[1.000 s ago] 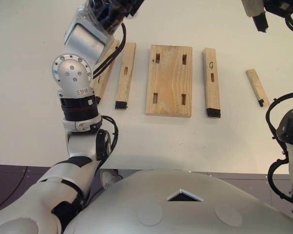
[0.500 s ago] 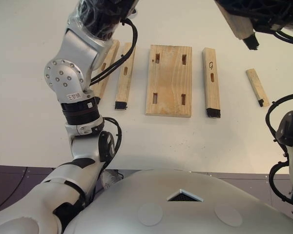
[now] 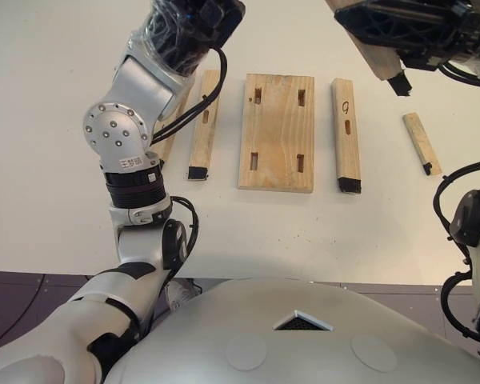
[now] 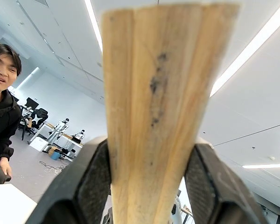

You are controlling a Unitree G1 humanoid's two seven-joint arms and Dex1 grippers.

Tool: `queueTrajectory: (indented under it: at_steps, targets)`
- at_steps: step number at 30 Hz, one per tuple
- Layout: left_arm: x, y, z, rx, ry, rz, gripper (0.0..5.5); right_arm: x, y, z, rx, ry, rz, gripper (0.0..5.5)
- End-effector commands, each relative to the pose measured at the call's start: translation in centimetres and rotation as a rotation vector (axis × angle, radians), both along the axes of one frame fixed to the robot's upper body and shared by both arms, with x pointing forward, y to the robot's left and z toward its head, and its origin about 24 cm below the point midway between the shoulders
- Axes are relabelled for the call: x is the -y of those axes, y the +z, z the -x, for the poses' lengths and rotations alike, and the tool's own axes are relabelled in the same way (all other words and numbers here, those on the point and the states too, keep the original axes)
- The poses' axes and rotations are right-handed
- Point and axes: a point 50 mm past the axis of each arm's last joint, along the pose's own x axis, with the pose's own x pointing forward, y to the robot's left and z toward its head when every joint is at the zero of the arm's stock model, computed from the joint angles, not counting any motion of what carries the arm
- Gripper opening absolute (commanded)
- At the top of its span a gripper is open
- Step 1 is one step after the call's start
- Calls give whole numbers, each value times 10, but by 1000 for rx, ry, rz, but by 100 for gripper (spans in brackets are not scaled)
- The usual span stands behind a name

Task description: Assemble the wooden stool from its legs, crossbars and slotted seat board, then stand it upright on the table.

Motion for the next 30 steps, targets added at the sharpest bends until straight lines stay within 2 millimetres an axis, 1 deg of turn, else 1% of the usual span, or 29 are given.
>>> queueTrajectory:
  at_steps: [1, 4, 6, 9, 11, 13, 15, 16, 17, 18, 19, 21, 22, 25, 26, 28, 30]
  targets:
    - [-4, -2, -3, -9, 37, 34, 210, -3, -1, 0, 47, -11, 24, 205]
    - [-10, -3, -7, -21, 80, 82, 210, -5, -6, -2, 39, -28, 36, 205]
    - [-15, -6, -8, -37, 110, 115, 209, -6, -10, -3, 20, -36, 45, 257]
    - [-27, -7, -12, -39, 164, 147, 205, -5, -15, -4, 10, -42, 69, 297]
    - [-37, -4, -16, -28, 203, 158, 204, -1, -22, -7, -1, -78, 90, 334]
    - [-48, -3, -21, -4, 250, 108, 204, 7, -38, -10, -24, -131, 142, 338]
    - [-60, -9, -25, 7, 295, 9, 204, 16, -62, -18, -43, -251, 224, 307]
    - [-65, -13, -26, 16, 308, -50, 204, 20, -72, -24, -44, -341, 261, 290]
    - [-67, -16, -25, 24, 316, -98, 204, 23, -79, -31, -42, -417, 284, 276]
    - [-69, -21, -24, 34, 322, -146, 204, 27, -85, -38, -39, -505, 285, 252]
    - [-72, -24, -21, 43, 326, -192, 204, 31, -87, -46, -34, -598, 270, 235]
    - [-75, -30, -14, 61, 325, -265, 204, 39, -87, -57, -42, -750, 212, 197]
    - [-75, -31, -9, 70, 320, -293, 204, 46, -85, -62, -45, -833, 186, 185]
    - [-81, -37, 9, 82, 285, -359, 204, 80, -80, -75, -67, -1127, 118, 128]
    - [-82, -39, 15, 83, 266, -386, 204, 89, -80, -77, -72, -1191, 115, 114]
    - [-80, -46, 26, 86, 239, -454, 204, 103, -79, -79, -73, -1265, 117, 84]
    - [-76, -54, 34, 79, 221, -493, 204, 107, -77, -82, -70, -1282, 113, 51]
